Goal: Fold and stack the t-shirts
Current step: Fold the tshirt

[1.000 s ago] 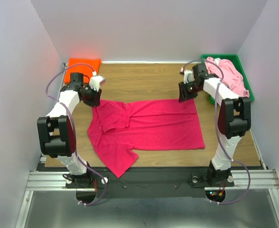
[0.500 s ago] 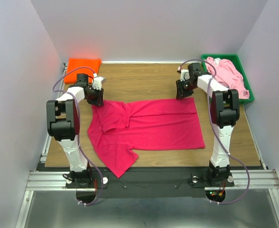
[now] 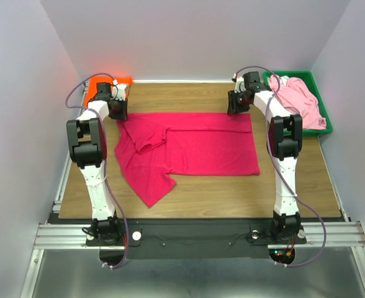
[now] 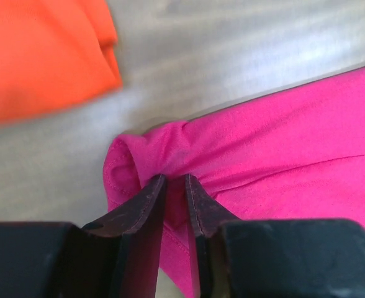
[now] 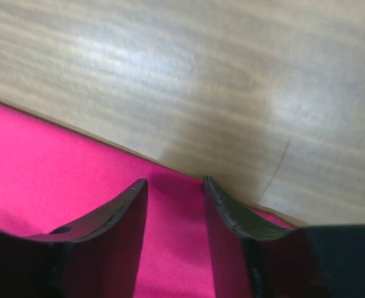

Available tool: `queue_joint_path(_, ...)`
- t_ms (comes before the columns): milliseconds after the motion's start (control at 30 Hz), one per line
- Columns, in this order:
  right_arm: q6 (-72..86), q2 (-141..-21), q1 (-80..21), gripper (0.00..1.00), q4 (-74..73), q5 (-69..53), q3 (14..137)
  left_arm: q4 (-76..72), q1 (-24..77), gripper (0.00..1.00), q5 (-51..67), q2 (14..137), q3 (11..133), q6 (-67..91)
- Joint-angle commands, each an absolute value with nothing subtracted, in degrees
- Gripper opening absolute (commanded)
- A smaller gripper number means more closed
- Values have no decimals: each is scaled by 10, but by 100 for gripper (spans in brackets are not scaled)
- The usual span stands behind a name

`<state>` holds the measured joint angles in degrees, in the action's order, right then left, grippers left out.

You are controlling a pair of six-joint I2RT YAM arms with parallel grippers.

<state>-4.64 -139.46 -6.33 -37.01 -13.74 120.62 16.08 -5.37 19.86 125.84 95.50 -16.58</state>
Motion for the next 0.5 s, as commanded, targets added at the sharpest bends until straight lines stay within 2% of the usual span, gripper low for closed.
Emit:
queue_joint_path(0,-54,-1423,-54,50,-372,-104,1244,199,-58,34,193,1281,1019,-171)
queue_joint_path(33,-66,-1412,-54,56,-372,-103,1251,208,-58,38,215,1271,1033,-177)
queue_joint_path(167,-99,-1334,-54,67,-372,-134,1230,214,-60,46,262,1191,1005,-193)
queue_joint_path(200,-106,-1314,-54,75,-373,-155,1199,214,-59,47,270,1168,994,-201)
queue_joint_path(233,-125,-1262,-54,91,-373,-168,1181,221,-60,50,290,1122,969,-224)
queue_joint_path(267,-135,-1261,-54,94,-374,-175,1159,228,-61,50,298,1097,956,-241)
queue_joint_path(367,-174,-1133,-54,97,-381,-190,1062,280,-62,53,337,1010,905,-338)
queue_joint_path(467,-226,-1065,-54,94,-416,-203,978,347,-63,54,350,946,844,-410)
